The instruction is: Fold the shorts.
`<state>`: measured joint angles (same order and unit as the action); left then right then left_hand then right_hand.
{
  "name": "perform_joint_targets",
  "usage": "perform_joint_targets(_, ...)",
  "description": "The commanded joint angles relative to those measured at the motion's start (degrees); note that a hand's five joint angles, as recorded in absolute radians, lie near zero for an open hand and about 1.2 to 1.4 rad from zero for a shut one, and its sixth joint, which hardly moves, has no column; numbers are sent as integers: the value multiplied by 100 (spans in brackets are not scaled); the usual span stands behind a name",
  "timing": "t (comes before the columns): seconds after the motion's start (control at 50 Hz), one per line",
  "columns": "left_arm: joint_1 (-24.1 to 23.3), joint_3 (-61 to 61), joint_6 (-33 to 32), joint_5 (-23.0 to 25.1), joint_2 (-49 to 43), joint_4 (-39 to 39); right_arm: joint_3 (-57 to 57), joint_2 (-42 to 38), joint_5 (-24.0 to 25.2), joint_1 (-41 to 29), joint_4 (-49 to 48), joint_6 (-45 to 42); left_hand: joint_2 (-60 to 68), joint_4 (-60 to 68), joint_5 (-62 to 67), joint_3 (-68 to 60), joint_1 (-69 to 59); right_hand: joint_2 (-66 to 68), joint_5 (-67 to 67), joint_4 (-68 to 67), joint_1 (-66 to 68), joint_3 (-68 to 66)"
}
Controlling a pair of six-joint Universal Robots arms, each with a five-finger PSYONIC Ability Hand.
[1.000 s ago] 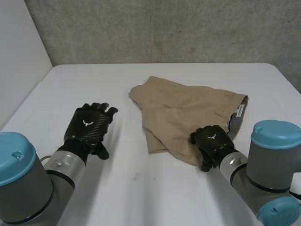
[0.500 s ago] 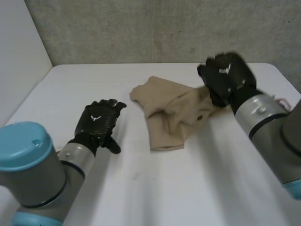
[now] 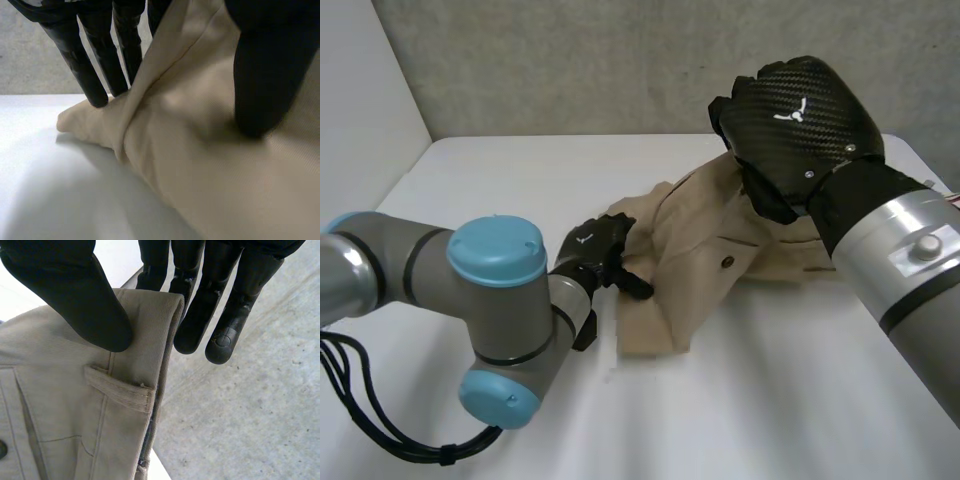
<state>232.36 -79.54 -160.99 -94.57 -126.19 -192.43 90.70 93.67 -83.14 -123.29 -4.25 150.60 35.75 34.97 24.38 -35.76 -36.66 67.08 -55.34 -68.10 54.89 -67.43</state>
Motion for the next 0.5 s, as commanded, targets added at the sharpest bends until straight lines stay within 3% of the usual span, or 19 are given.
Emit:
perform_joint_targets(0.02,37,53,-335,-430,-2,-111,114,134,8,86,11,-39,4417,4494,4554,-4416,-4326,1292,-1466,-1190,2511,-1257)
perform_joint_targets(0.08,64,53,-625,-448,129,-111,114,125,17,112,46,-135,4425,4503,4562,-4424,-4334,1292,-1466,-1190,2511,-1257)
perform_joint_targets(0.24,187,-202,-2066,-413,1684,-58,-26,46,35,841,151,-583,4425,4503,4562,-4424,-4334,1292,-1466,-1190,2511,-1257)
perform_joint_targets(0.34,205,-413,-3032,-194,2581,56,-193,-349,35,912,486,-707,4425,4503,4562,-4424,-4334,1292,-1466,-1190,2511,-1257)
perform_joint_targets(0.5,222,-607,-3825,18,2486,390,-474,-1262,61,903,1022,-689,4394,4471,4531,-4393,-4303,1292,-1466,-1190,2511,-1257)
